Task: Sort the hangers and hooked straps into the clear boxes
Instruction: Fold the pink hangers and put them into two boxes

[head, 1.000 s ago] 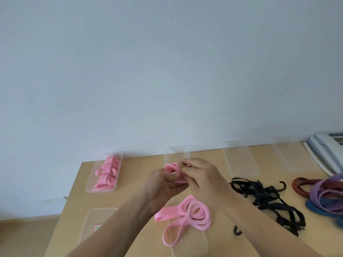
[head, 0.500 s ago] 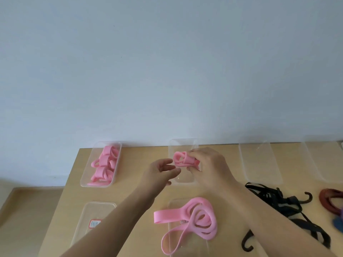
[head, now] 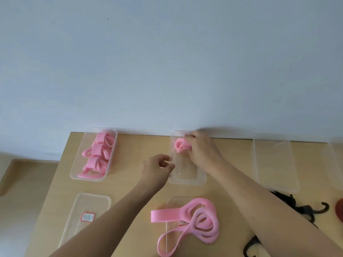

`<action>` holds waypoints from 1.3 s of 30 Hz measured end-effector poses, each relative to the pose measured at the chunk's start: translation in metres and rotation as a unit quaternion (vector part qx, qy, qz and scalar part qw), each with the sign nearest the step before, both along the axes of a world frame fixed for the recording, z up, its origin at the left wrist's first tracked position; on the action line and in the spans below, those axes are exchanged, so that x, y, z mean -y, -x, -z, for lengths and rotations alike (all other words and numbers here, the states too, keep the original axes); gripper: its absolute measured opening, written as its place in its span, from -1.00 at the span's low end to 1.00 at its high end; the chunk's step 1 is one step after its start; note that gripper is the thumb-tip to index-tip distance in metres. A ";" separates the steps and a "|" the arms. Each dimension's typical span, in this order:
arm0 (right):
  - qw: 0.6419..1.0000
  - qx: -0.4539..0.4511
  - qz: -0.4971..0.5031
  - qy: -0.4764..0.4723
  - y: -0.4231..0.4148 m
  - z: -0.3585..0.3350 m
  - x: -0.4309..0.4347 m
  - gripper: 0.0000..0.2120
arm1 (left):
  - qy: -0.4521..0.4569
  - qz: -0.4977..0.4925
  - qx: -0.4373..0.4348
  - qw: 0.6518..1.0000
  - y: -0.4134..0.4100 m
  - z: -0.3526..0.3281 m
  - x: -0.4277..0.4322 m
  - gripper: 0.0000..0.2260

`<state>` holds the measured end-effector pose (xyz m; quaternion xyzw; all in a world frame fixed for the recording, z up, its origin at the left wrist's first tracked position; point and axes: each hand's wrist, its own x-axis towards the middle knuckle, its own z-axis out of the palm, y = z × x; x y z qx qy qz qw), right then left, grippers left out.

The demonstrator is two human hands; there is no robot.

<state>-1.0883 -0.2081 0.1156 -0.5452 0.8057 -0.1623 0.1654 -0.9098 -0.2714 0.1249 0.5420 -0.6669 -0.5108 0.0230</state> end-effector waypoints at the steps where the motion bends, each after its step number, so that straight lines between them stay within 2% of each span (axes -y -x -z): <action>1: 1.000 -0.024 0.005 0.001 -0.001 0.004 0.000 -0.87 | -0.003 -0.001 -0.003 1.000 -0.001 0.001 0.000 -0.85; 4: 0.998 -0.063 0.018 0.011 -0.001 0.008 0.000 -0.84 | -0.006 -0.006 -0.012 1.000 -0.004 0.001 0.000 -0.86; 10: 0.999 -0.047 0.017 0.023 0.000 -0.004 -0.006 -0.82 | 0.035 0.019 -0.013 0.999 -0.011 -0.005 -0.002 -0.82; 14: 0.999 -0.039 0.011 0.002 -0.007 -0.020 -0.026 -0.66 | 0.090 0.050 0.006 0.995 -0.021 -0.012 -0.010 -0.79; 17: 0.997 -0.027 0.052 0.058 -0.022 -0.029 -0.060 -0.70 | 0.150 0.076 0.044 0.985 -0.036 -0.011 -0.022 -0.81; 19: 0.994 -0.029 0.086 0.066 -0.037 -0.029 -0.088 -0.84 | 0.173 0.091 0.047 0.980 -0.049 -0.009 -0.033 -0.83; 22: 0.991 0.002 0.127 0.030 -0.056 -0.017 -0.129 -0.89 | 0.225 0.128 0.040 0.965 -0.066 -0.002 -0.053 -0.87; 26: 0.986 0.001 0.125 -0.107 -0.075 0.001 -0.164 -0.76 | 0.243 0.183 0.019 0.952 -0.076 0.000 -0.074 -0.85; 28: 0.983 -0.004 0.120 -0.141 -0.083 0.005 -0.172 -0.79 | 0.250 0.215 0.006 0.944 -0.080 -0.002 -0.082 -0.83; 33: 0.986 0.038 0.158 -0.043 -0.099 -0.011 -0.172 -0.95 | 0.242 0.285 -0.026 0.927 -0.088 -0.012 -0.092 -0.78; 37: 0.987 0.087 0.132 0.035 -0.115 -0.042 -0.165 -0.91 | 0.213 0.271 -0.053 0.937 -0.095 -0.026 -0.096 -0.69; 39: 0.983 0.103 0.125 0.085 -0.125 -0.061 -0.161 -0.89 | 0.170 0.260 -0.076 0.947 -0.099 -0.034 -0.095 -0.69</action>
